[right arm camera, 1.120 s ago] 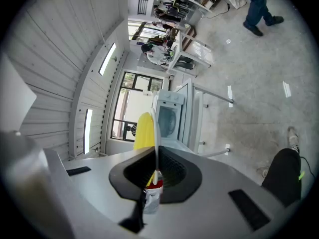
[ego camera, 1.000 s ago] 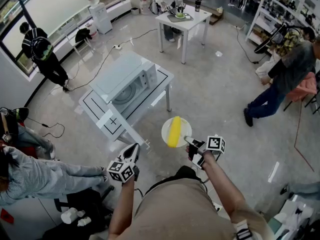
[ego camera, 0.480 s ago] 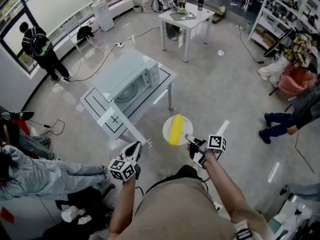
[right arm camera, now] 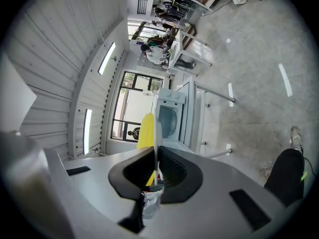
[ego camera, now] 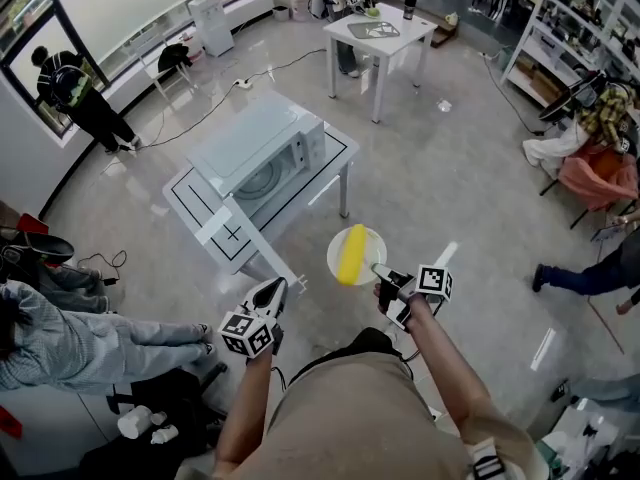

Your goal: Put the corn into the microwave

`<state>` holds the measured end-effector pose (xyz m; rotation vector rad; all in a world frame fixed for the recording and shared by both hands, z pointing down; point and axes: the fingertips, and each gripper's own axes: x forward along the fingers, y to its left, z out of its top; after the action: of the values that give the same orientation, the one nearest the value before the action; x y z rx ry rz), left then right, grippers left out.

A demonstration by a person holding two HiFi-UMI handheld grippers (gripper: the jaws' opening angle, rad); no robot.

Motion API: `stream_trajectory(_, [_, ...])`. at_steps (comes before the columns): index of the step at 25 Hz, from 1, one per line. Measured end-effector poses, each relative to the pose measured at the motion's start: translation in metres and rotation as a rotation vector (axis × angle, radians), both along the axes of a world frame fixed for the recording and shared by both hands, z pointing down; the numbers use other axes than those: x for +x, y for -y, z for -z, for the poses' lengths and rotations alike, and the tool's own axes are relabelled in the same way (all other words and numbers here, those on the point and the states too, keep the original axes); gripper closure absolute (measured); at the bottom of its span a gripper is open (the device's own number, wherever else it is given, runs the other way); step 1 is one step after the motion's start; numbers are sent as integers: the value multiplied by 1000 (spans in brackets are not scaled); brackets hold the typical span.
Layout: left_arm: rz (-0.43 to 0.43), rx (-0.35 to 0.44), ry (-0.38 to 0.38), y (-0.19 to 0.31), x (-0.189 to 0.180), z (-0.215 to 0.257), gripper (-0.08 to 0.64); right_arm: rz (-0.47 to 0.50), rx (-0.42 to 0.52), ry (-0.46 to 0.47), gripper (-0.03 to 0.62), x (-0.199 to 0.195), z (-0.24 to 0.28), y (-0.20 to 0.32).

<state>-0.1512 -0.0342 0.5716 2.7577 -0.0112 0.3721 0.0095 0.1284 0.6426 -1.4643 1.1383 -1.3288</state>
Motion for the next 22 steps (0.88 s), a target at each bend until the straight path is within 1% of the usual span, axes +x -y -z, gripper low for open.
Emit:
stream_trajectory(4, [21, -16, -12, 5, -2, 5, 557, 20, 1, -17, 568, 1, 4, 8])
stream_trajectory(6, [36, -37, -33, 10, -4, 12, 557, 31, 0, -27, 568, 2, 7, 15])
stream_trajectory(8, [42, -37, -47, 14, -2, 19, 557, 43, 7, -37, 569, 5, 9, 25])
stream_trajectory(11, [46, -24, -37, 20, 4, 21, 557, 55, 17, -5, 568, 8, 8, 41])
stream_trajectory(13, [56, -44, -39, 23, 8, 22, 557, 77, 16, 8, 568, 12, 6, 51])
stream_trajectory(15, [73, -67, -60, 28, 13, 28, 557, 105, 18, -3, 569, 18, 10, 64])
stream_trajectory(17, [90, -62, -70, 37, 23, 33, 557, 134, 24, -17, 569, 28, 13, 80])
stream_trajectory(20, [114, -35, -57, 48, 42, 35, 557, 187, 22, -27, 569, 45, 11, 105])
stream_trajectory(22, [139, -33, -46, 55, 54, 33, 557, 223, 10, -24, 569, 58, 6, 118])
